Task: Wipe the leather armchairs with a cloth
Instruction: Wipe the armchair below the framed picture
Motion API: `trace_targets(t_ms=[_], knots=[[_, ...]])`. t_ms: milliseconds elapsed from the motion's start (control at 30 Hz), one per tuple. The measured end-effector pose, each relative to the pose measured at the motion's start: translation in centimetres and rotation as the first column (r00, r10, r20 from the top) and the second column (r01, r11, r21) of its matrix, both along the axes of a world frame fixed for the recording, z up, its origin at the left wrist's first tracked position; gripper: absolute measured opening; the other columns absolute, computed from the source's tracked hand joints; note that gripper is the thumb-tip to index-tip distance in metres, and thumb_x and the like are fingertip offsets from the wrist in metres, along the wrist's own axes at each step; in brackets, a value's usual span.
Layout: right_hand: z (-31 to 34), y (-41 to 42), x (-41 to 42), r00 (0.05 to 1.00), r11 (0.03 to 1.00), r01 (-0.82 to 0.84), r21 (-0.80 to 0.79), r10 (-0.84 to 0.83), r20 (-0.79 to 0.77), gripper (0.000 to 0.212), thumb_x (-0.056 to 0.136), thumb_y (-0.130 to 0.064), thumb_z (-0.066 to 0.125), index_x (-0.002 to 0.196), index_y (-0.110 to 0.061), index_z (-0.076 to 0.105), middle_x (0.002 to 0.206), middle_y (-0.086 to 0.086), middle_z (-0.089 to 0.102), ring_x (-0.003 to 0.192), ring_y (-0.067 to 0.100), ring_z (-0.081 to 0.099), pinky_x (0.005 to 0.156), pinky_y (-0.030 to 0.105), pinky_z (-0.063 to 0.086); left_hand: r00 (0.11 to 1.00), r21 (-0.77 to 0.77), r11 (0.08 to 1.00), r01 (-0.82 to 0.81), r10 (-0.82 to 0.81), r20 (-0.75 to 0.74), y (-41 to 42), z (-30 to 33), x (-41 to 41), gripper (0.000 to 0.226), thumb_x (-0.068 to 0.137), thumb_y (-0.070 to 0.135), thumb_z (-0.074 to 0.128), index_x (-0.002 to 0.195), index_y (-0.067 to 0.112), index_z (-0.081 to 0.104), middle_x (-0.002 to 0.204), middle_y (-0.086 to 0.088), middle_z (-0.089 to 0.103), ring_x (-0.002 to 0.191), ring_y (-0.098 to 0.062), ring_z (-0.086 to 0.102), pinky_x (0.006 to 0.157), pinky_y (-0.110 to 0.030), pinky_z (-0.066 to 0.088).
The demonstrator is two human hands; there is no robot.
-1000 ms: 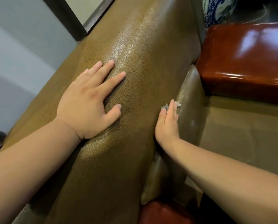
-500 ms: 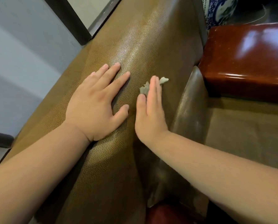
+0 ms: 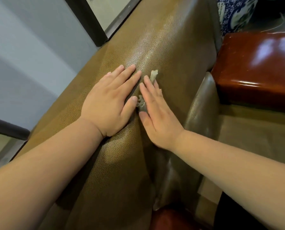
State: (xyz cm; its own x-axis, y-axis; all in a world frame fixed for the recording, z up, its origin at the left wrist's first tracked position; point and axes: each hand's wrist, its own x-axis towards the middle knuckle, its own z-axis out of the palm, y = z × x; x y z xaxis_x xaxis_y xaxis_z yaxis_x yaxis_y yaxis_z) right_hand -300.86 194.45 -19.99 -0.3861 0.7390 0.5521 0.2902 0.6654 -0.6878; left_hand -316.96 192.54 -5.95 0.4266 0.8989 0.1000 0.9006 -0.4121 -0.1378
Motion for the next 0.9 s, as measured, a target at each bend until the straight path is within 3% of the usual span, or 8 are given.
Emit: trace_targets(t_ms=[67,167,233,433,533,667,767,900], knots=[[0.5,1.9,1.0,0.997,0.998,0.063,-0.026,-0.062,0.04,0.065,0.11,-0.029,0.035,0.166,-0.012,0.006,0.175,0.006,0.0,0.161,0.024,-0.004,0.131,0.049,0.007,1.0,-0.019,1.0,-0.011,0.011,0.004,-0.2,0.2,0.0,0.069,0.105,0.045,0.027,0.165,0.012,0.034,0.172,-0.009,0.029,0.16,-0.033,0.024,0.128,-0.054,0.023],[2.1,3.8,1.5,0.949,0.845,0.271,-0.46,-0.314,-0.016,0.065,0.112,-0.033,0.028,0.166,-0.016,-0.004,0.175,0.003,-0.005,0.161,0.02,0.002,0.13,0.046,0.013,0.999,-0.072,0.996,-0.047,0.048,0.014,-0.8,0.9,0.2,0.069,0.104,0.042,0.025,0.165,0.013,0.032,0.173,-0.006,0.026,0.162,-0.029,0.019,0.131,-0.049,0.018],[2.6,1.5,0.5,0.952,0.809,0.252,-0.531,-0.306,-0.014,0.067,0.112,-0.037,0.027,0.165,-0.021,-0.01,0.174,-0.001,-0.011,0.161,0.018,-0.001,0.13,0.046,0.013,0.992,-0.137,0.988,-0.073,0.086,0.096,-1.9,1.6,0.2,0.064,0.104,0.037,0.028,0.164,0.014,0.035,0.173,-0.004,0.026,0.163,-0.026,0.018,0.132,-0.047,0.016],[-0.1,-12.6,-3.0,0.979,0.983,-0.166,-0.081,0.174,0.106,0.077,0.105,-0.041,0.036,0.165,-0.024,-0.01,0.171,-0.001,-0.024,0.158,0.024,-0.022,0.125,0.048,-0.004,0.988,-0.237,0.965,-0.114,0.134,0.072,-12.6,3.0,-4.7,0.066,0.105,0.041,0.04,0.167,0.022,0.027,0.176,0.003,0.014,0.164,-0.017,0.006,0.133,-0.046,0.011],[-0.6,-8.7,-2.2,0.988,0.999,-0.039,-0.006,0.039,0.151,0.074,0.105,-0.032,0.038,0.165,-0.01,0.001,0.173,0.012,-0.01,0.16,0.031,-0.011,0.129,0.051,-0.001,0.99,-0.243,0.962,-0.123,0.135,0.036,-18.2,3.1,-7.9,0.071,0.105,0.047,0.041,0.169,0.023,0.022,0.178,0.003,0.011,0.164,-0.019,0.006,0.132,-0.052,0.014],[0.4,-5.6,-2.8,0.973,0.936,0.219,-0.277,-0.23,-0.009,0.07,0.105,-0.028,0.032,0.165,-0.004,0.004,0.173,0.016,-0.006,0.16,0.032,-0.007,0.13,0.051,0.001,0.99,-0.172,0.975,-0.139,0.14,-0.008,-20.0,2.0,-8.8,0.072,0.103,0.046,0.042,0.167,0.018,0.027,0.176,-0.006,0.017,0.163,-0.031,0.014,0.127,-0.062,0.022],[1.1,-11.6,-6.0,0.988,0.983,0.107,-0.151,-0.122,-0.097,0.07,0.105,-0.029,0.039,0.164,-0.004,0.01,0.173,0.019,-0.002,0.16,0.038,-0.006,0.128,0.058,0.004,0.987,-0.113,0.981,-0.158,0.161,0.014,-19.8,1.5,-8.1,0.069,0.102,0.043,0.041,0.164,0.015,0.034,0.174,-0.011,0.024,0.161,-0.036,0.02,0.125,-0.064,0.025],[-0.4,-17.0,-6.9,0.988,0.972,-0.153,0.177,0.146,0.055,0.065,0.108,-0.034,0.039,0.163,-0.009,0.017,0.172,0.019,0.005,0.16,0.039,-0.001,0.128,0.057,0.006,0.986,-0.09,0.983,-0.159,0.163,0.043,-19.9,1.2,-8.2,0.065,0.105,0.043,0.039,0.165,0.018,0.035,0.174,-0.007,0.024,0.162,-0.032,0.019,0.125,-0.063,0.026]])
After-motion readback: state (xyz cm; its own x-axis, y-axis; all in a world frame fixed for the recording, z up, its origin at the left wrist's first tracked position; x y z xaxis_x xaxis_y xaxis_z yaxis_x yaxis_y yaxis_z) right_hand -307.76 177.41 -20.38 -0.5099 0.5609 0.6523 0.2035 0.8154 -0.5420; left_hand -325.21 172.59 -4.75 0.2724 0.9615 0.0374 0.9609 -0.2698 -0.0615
